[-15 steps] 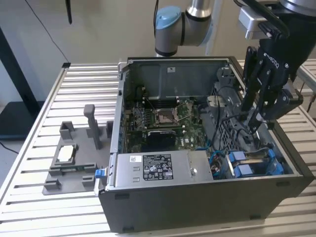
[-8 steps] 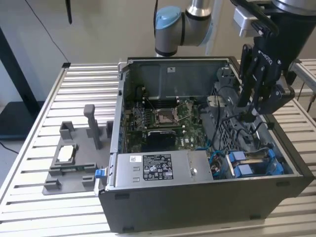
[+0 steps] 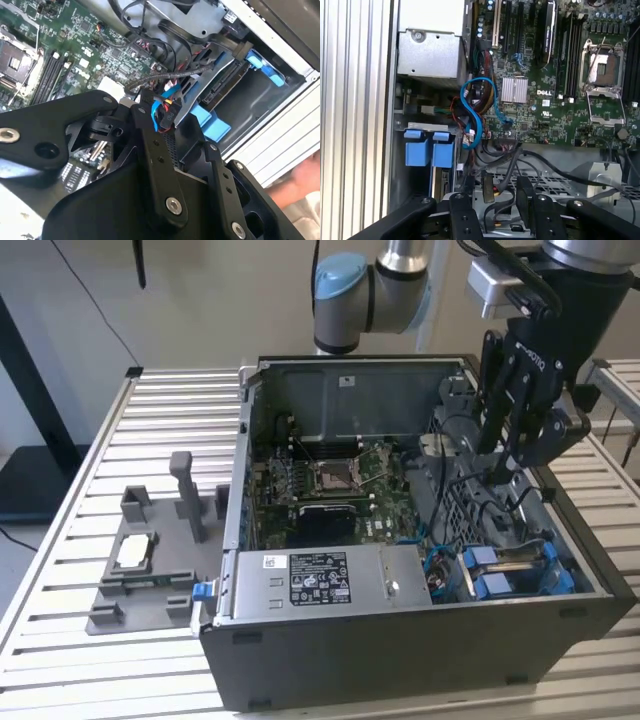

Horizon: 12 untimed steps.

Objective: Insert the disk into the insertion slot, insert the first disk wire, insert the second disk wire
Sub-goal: 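Insert the first disk wire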

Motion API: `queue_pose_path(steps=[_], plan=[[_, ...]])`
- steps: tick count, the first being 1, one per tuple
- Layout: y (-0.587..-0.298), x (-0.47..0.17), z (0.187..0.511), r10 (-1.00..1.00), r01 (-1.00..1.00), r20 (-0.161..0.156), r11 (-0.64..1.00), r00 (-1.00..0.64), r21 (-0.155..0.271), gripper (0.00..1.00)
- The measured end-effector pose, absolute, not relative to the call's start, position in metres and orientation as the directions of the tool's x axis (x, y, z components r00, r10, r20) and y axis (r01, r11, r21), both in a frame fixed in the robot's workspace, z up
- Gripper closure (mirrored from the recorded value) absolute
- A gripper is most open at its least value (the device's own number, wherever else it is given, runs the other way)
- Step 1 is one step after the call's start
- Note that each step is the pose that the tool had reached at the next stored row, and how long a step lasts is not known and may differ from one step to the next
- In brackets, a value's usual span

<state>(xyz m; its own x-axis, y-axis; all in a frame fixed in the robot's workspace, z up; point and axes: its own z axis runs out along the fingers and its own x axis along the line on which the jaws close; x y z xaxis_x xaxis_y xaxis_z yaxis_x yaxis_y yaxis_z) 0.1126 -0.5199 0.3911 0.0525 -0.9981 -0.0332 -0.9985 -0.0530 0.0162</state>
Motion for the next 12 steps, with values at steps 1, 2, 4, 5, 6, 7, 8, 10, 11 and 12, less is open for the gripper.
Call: queue_pose_path(steps=[1, 2, 4, 5, 6, 7, 8, 10, 11, 12], plan=[[-0.5199, 0.1126, 0.3909, -0.998, -0.998, -0.033, -0.053, 0.053, 0.016, 0.53], [-0.52, 0.1126, 0.3907, -0.998, -0.998, -0.033, -0.054, 0.053, 0.016, 0.53], [-0.5204, 0.1126, 0.3904, -0.998, -0.998, -0.033, -0.054, 0.053, 0.016, 0.53], [-0.5207, 0.1126, 0.3903, -0.998, -0.998, -0.033, -0.054, 0.053, 0.015, 0.53], [-0.521, 0.1126, 0.3903, -0.998, -0.998, -0.033, -0.054, 0.053, 0.015, 0.53], [-0.5214, 0.1126, 0.3902, -0.998, -0.998, -0.033, -0.054, 0.054, 0.015, 0.53], [-0.5216, 0.1126, 0.3901, -0.998, -0.998, -0.033, -0.054, 0.054, 0.015, 0.53], [-0.5224, 0.1125, 0.3899, -0.998, -0.998, -0.033, -0.054, 0.054, 0.015, 0.53], [-0.5229, 0.1125, 0.3898, -0.998, -0.998, -0.033, -0.054, 0.054, 0.015, 0.53], [-0.5236, 0.1125, 0.3897, -0.998, -0.998, -0.033, -0.054, 0.054, 0.015, 0.53]])
